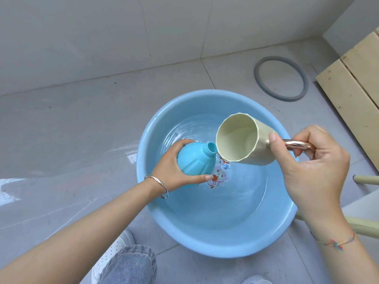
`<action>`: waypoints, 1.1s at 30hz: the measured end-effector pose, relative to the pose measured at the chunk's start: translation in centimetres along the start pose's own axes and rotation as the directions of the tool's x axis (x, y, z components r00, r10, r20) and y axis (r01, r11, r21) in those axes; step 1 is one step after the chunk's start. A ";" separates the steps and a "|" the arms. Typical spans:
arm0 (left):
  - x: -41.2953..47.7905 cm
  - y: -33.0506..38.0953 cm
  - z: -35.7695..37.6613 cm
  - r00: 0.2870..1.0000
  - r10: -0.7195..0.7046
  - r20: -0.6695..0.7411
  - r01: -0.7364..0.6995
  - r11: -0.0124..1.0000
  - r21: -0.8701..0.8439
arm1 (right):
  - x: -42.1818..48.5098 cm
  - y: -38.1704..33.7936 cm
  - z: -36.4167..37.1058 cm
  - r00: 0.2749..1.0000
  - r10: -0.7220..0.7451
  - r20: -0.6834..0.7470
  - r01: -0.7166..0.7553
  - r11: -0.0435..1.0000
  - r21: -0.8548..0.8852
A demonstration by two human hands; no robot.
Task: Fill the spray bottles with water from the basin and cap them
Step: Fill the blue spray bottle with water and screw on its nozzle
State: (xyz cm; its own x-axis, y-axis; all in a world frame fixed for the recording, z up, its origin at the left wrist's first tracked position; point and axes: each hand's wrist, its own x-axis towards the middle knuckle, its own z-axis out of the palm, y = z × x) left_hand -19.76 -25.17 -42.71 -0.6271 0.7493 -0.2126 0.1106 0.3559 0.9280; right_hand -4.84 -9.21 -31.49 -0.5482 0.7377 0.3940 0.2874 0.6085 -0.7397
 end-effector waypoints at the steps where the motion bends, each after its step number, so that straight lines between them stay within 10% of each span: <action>1: 0.0 0.0 0.0 1.000 0.002 0.001 -0.002 1.000 -0.001 | 0.0 -0.2 0.0 1.000 -0.023 -0.002 0.023 1.000 -0.020; 33: 0.0 -0.2 0.2 1.000 0.010 -0.016 -0.010 1.000 0.007 | 0.0 -2.5 0.4 0.918 -0.397 0.006 0.379 0.871 -0.313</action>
State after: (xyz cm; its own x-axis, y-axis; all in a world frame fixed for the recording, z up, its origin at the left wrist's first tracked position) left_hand -19.63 -25.12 -42.96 -0.6379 0.7441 -0.1987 0.1224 0.3526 0.9277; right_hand -5.86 -10.83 -29.86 -0.6216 0.4339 0.6521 0.2885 0.9009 -0.3244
